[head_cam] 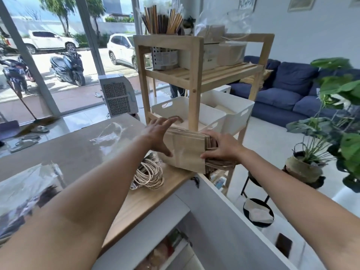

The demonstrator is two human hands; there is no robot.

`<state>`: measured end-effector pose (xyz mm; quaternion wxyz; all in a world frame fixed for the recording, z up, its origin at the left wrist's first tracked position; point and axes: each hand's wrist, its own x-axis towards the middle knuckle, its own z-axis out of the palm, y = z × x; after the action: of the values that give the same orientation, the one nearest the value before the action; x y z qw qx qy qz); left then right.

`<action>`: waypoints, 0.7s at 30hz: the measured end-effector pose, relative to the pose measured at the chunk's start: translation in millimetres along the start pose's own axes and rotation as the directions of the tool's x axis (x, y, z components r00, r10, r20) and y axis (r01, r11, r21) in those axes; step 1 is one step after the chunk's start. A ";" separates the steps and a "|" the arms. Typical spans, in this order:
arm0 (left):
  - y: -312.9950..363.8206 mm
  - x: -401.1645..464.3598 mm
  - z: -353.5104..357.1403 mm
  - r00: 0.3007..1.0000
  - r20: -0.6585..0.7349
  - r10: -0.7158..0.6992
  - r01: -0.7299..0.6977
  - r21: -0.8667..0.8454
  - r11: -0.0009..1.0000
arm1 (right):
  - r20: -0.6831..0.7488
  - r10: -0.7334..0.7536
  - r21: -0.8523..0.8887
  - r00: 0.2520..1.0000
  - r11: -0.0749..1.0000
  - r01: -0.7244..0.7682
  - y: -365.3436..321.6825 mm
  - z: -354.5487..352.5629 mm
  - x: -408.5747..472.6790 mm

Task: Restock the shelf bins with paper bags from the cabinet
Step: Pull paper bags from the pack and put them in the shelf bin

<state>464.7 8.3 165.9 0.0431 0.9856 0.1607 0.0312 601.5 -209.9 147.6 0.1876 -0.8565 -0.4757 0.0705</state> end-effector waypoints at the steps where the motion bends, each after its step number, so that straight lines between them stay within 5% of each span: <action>1: 3.5 2.1 4.8 1.000 0.009 0.012 -0.012 0.011 1.000 | 0.015 -0.016 -0.044 1.000 0.999 0.017 1.3 1.7 -1.1; 5: 16.1 8.2 10.9 0.998 0.043 0.054 -0.058 0.078 0.995 | 0.050 -0.040 -0.098 0.998 0.994 0.045 8.3 10.4 -6.2; 13: 20.7 9.4 24.0 0.996 0.075 -0.037 0.022 0.199 0.980 | 0.064 0.041 0.069 0.997 0.997 -0.045 6.6 32.9 -6.5; 21: -17.1 -8.2 9.2 0.970 0.160 -0.185 0.171 0.097 0.980 | 0.130 0.111 0.176 0.985 0.975 -0.133 -22.3 46.6 20.2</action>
<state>452.3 21.1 154.8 0.0186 0.9672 0.2455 -0.0625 580.9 -170.4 114.6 0.2323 -0.8574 -0.4240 0.1767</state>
